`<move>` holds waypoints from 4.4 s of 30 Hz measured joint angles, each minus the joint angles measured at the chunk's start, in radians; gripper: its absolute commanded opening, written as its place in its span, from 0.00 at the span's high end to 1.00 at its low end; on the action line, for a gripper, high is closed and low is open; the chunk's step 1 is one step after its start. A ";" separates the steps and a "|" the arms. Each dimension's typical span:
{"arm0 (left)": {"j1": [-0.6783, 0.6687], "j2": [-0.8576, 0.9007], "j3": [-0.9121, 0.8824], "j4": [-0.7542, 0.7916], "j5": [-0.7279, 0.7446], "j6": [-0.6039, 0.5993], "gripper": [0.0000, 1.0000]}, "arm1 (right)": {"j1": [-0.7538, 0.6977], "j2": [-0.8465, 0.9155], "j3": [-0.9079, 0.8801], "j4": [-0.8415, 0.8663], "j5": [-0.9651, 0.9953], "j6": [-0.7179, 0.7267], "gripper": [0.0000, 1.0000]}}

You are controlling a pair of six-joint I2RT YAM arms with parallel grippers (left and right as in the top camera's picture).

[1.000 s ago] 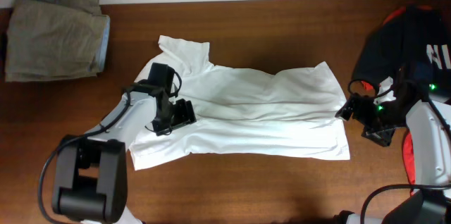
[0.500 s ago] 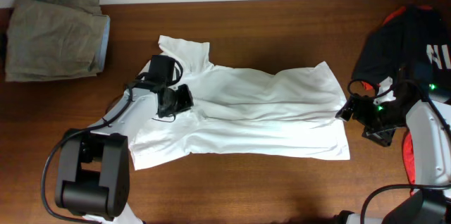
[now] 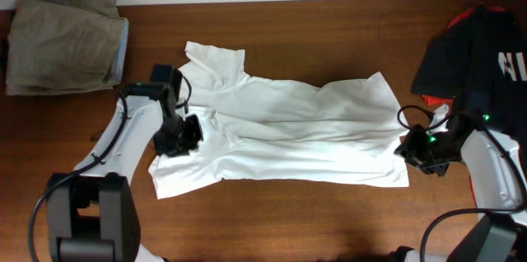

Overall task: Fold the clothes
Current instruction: 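Lift the left gripper away from the T-shirt, then grasp the T-shirt's top-left and top-right corners with both grippers, then fold the top edge down toward the hem with both grippers, release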

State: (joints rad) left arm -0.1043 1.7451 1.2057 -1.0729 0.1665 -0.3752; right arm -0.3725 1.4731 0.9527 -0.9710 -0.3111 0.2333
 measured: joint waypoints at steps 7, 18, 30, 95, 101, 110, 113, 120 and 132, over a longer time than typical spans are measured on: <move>0.044 -0.001 -0.235 0.219 0.005 -0.053 0.99 | 0.000 0.137 -0.090 0.107 -0.001 0.095 0.96; 0.383 -0.001 -0.263 0.194 -0.002 -0.060 0.99 | -0.002 0.249 -0.078 0.111 0.002 0.246 0.96; 0.514 -0.362 -0.243 0.216 0.183 -0.064 0.01 | 0.000 -0.093 0.222 -0.147 0.179 0.229 0.05; 0.102 0.803 0.840 0.707 0.221 -0.090 1.00 | 0.224 0.748 0.686 0.279 0.288 0.004 0.96; 0.102 0.814 0.871 0.739 0.450 0.057 1.00 | 0.224 0.748 0.701 0.236 0.296 0.003 0.96; 0.161 0.813 1.118 0.139 0.708 0.330 1.00 | 0.222 0.750 0.888 -0.066 0.327 0.064 0.96; 0.242 0.763 1.133 -0.096 0.664 0.465 1.00 | 0.200 0.751 0.928 -0.166 0.317 0.132 0.96; 0.275 0.670 1.152 -0.557 0.652 0.737 1.00 | 0.118 0.751 0.998 -0.393 0.160 0.159 0.96; 0.188 0.444 0.821 -0.612 0.499 0.791 1.00 | 0.119 0.620 0.997 -0.631 0.228 0.125 0.96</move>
State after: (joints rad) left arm 0.0841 2.1891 2.0270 -1.6848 0.6651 0.4160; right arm -0.2535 2.0926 1.9495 -1.6020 -0.0830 0.3580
